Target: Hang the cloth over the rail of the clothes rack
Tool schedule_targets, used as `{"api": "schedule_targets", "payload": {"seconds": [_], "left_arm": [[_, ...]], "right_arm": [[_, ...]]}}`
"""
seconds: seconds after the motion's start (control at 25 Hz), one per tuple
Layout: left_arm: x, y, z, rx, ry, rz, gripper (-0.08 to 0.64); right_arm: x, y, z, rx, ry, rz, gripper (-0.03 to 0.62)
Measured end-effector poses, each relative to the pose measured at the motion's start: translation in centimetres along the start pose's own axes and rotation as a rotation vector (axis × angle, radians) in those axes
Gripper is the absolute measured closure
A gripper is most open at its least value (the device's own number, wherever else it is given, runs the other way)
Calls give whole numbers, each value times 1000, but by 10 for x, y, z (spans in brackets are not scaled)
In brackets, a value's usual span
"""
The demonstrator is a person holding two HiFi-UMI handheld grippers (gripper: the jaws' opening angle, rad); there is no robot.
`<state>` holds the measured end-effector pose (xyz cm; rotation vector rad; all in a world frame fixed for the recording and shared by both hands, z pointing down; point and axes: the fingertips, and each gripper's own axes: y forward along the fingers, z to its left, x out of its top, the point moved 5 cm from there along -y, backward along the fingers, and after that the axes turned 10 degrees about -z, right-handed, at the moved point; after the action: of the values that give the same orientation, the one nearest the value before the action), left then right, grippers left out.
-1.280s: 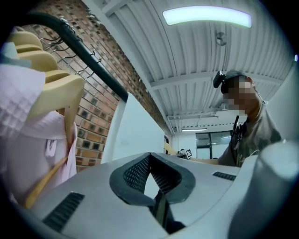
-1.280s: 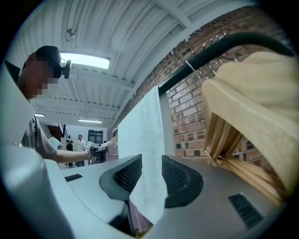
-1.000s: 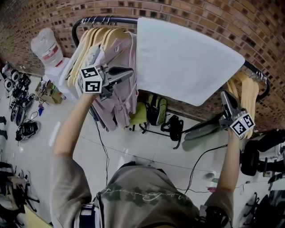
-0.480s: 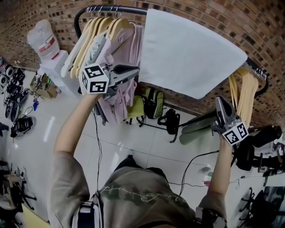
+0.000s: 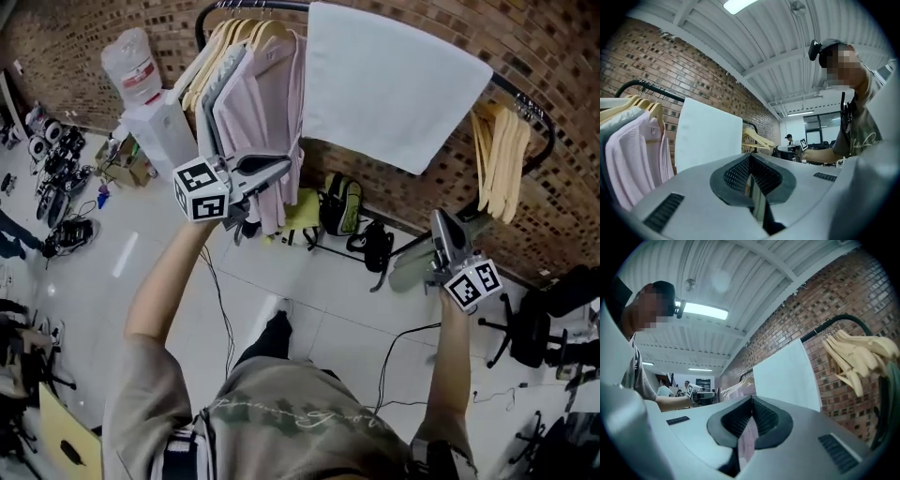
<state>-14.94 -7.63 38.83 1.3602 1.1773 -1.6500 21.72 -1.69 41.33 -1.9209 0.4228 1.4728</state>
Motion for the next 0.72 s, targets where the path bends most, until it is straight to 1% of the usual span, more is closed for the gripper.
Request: {"api": "schedule_targets", "payload": {"seconds": [0.12, 0.24, 0.36, 0.44, 0.52, 0.6, 0.72], "left_arm": [[-7, -13, -50, 32, -15, 31, 554], [-7, -28, -90, 40, 19, 53, 554], [-7, -42, -114, 62, 42, 55, 554], [-7, -47, -121, 93, 39, 34, 554], [-8, -51, -128, 113, 22, -12, 554], [-10, -56, -135, 108, 24, -32, 554], [-12, -57, -138, 77, 49, -20, 554]], "right_arm": [[-6, -33, 24, 11, 40, 1, 583], [-9, -55, 48, -3, 45, -5, 583], [-9, -65, 74, -11, 85, -46, 583], [-7, -69, 90, -9, 56, -50, 583], [-6, -73, 105, -7, 21, -41, 583], [-4, -73, 123, 10, -1, -32, 583], [2, -67, 145, 34, -102, -3, 583]]}}
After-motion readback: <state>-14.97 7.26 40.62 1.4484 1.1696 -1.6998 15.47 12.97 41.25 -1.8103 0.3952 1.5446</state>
